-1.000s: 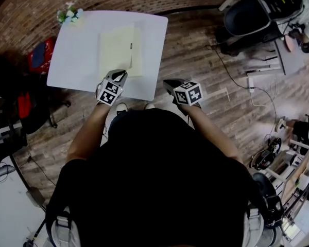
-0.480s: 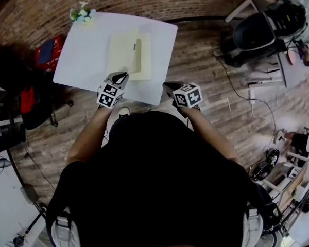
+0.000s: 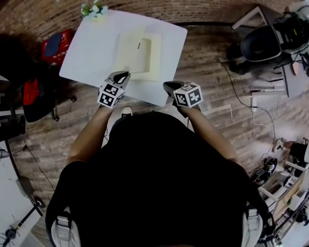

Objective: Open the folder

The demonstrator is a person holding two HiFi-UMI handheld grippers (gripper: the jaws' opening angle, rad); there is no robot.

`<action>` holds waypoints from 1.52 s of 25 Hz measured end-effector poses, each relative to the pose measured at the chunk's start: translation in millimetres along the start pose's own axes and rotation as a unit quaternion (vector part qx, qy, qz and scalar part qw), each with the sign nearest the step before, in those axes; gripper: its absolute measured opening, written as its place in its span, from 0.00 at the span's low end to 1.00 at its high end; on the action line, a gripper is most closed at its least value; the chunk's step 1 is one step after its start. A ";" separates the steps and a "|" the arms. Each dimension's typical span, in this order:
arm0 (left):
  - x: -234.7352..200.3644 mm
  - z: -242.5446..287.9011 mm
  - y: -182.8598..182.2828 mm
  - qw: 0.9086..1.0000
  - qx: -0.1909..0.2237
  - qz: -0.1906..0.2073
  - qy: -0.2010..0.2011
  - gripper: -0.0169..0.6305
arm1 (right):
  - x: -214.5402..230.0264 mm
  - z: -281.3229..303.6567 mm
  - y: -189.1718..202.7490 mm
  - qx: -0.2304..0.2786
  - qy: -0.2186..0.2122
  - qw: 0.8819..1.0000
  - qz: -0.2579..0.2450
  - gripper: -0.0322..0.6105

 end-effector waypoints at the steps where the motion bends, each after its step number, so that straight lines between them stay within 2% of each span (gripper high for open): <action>1: -2.0 -2.8 0.5 1.000 0.001 -0.003 -0.002 0.07 | -1.9 2.3 -1.2 -0.001 0.000 1.000 -0.001 0.09; 13: -19.1 -31.1 12.2 0.999 0.012 -0.029 -0.026 0.06 | -13.1 22.1 -5.7 -0.012 -0.011 1.000 -0.007 0.09; 38: -73.1 -83.7 47.6 0.995 0.010 -0.071 -0.075 0.05 | -41.8 78.3 -42.2 -0.032 -0.045 0.998 -0.039 0.09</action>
Point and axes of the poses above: the fingertips, and each gripper's own axes: z forward along the fingers, x to its right, y out of its underside, the point moved 6 cm from there along -z, backward along the fingers, and after that the axes turned 1 degree about -y, right-handed, at the moved point
